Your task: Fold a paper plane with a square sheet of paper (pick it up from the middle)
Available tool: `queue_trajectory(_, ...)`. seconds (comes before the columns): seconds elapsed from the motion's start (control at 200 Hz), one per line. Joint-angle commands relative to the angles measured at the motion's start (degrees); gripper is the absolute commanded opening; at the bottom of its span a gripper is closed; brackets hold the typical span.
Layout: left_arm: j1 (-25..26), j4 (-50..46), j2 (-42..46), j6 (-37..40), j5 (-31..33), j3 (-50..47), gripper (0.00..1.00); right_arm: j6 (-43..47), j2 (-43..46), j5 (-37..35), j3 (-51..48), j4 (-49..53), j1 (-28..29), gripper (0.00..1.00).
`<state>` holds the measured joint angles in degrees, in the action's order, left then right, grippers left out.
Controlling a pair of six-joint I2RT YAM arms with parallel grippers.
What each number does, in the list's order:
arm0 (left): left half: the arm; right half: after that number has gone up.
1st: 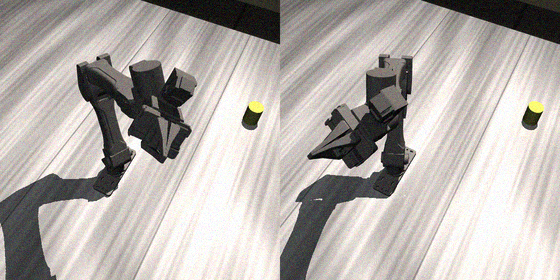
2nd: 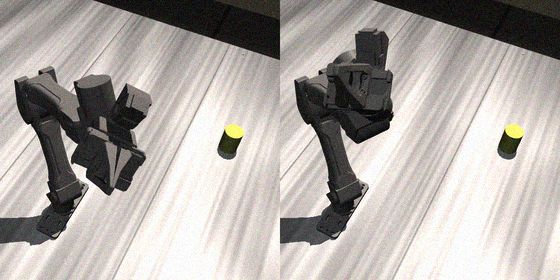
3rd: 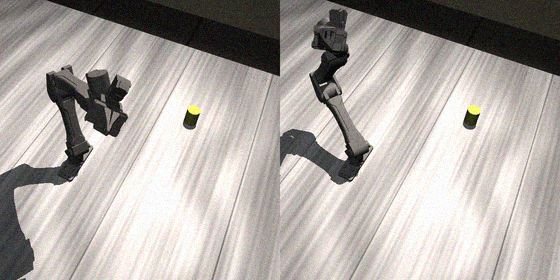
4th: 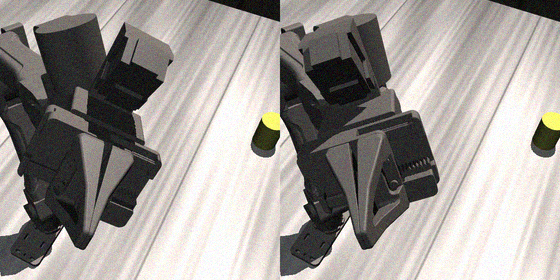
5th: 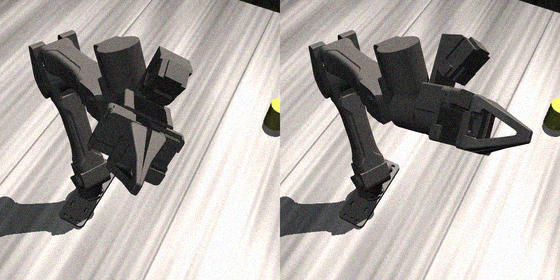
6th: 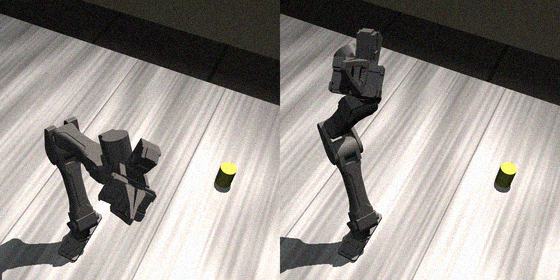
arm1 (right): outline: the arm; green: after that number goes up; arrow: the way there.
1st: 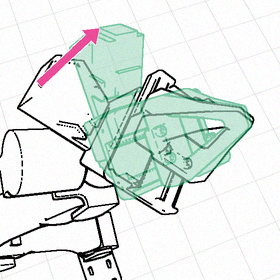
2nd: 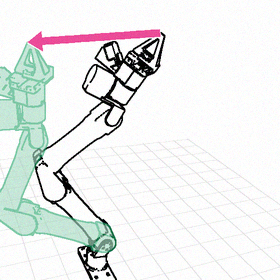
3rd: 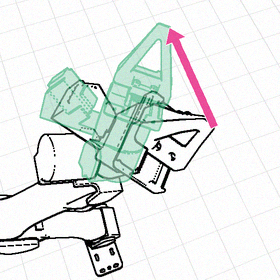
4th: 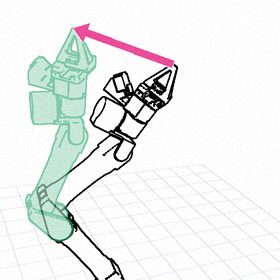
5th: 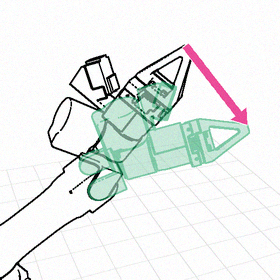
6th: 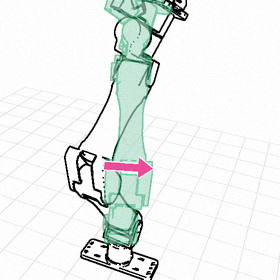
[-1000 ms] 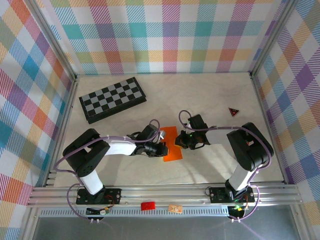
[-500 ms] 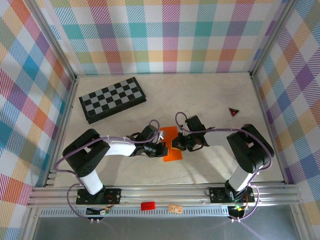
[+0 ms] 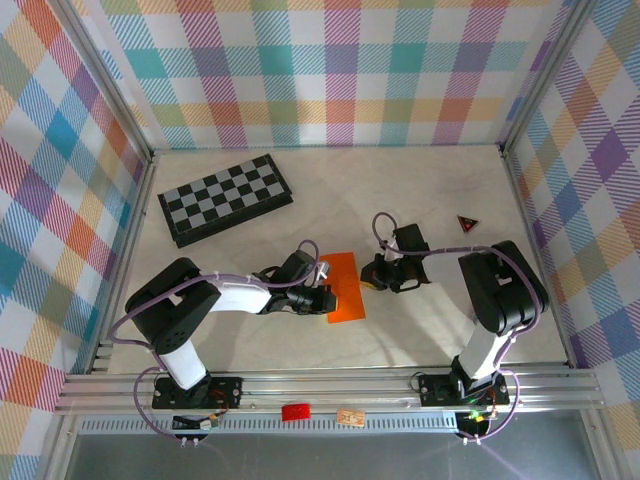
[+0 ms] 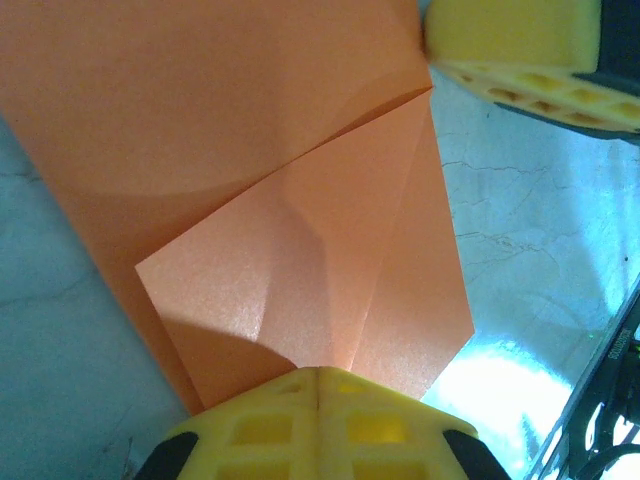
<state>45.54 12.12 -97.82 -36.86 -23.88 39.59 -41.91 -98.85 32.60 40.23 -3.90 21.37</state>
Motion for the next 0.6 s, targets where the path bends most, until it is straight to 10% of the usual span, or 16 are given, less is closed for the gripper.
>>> queue_trajectory(0.0,0.11,-5.85,-0.78,0.01,1.55,-1.22,0.0,0.9,1.31,1.86,-0.71,-0.18,-0.27,0.01)
queue_trajectory(0.595,0.15,-13.52,2.88,4.55,4.05,8.87,0.05,-2.16,11.52,0.51,-4.8,4.23,0.63,0.27)
